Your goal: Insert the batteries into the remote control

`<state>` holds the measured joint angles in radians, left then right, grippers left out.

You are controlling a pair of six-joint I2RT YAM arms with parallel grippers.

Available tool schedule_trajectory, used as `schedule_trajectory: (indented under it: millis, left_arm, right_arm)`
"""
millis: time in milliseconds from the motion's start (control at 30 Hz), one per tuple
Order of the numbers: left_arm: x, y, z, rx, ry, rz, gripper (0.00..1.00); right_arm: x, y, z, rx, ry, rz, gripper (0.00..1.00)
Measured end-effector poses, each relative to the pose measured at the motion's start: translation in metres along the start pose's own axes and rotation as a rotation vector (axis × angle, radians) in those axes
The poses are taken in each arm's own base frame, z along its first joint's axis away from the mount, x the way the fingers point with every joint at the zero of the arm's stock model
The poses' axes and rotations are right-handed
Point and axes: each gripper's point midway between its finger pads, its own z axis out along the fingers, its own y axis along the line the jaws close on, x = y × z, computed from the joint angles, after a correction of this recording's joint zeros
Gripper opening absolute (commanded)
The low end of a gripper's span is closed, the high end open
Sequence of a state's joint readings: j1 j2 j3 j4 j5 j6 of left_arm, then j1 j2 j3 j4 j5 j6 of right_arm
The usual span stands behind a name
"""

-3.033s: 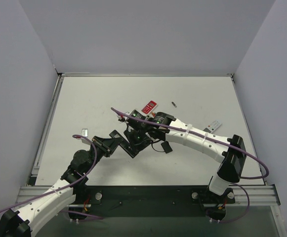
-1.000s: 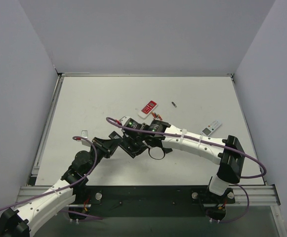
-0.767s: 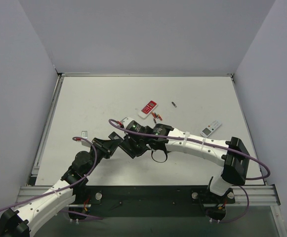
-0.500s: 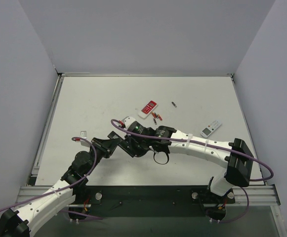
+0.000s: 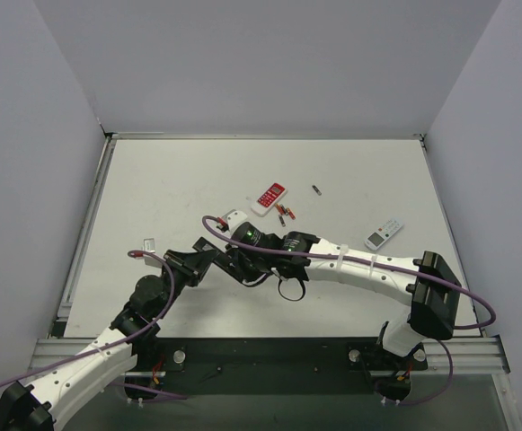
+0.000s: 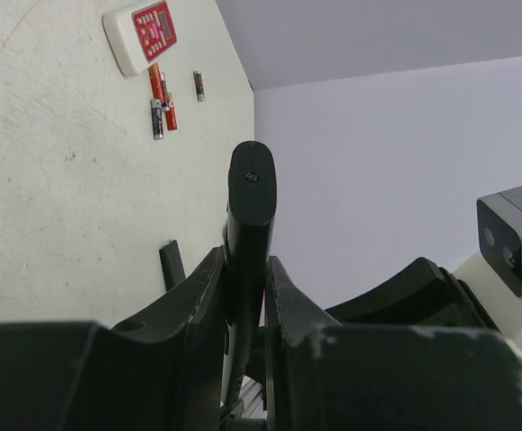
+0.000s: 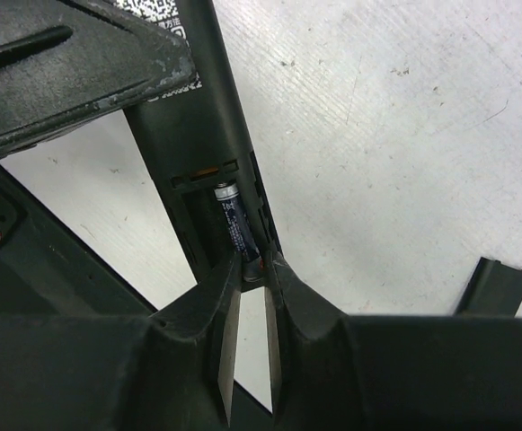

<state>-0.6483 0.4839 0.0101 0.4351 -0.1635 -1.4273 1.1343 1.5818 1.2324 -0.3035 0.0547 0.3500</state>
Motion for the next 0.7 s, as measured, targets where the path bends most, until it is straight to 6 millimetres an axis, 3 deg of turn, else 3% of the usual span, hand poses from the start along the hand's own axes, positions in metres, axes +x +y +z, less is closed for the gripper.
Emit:
schedule_trajectory:
  millis: [300,533,700]
  left_arm:
    - [0.001,0.002,-0.001,-0.008,0.006,0.001,0.00]
    - [0.005,-0.001,-0.002,0.007,0.031,0.001,0.00]
    - [0.008,-0.007,-0.003,0.033,0.045,0.010,0.00]
  right_arm:
    - [-0.011,0.004,0.004,-0.003,-0.056,0.010,0.13]
    - [-0.013,0.004,0.004,-0.009,-0.061,0.016,0.34]
    - [-0.015,0.001,0.000,-0.039,-0.054,0.035,0.31]
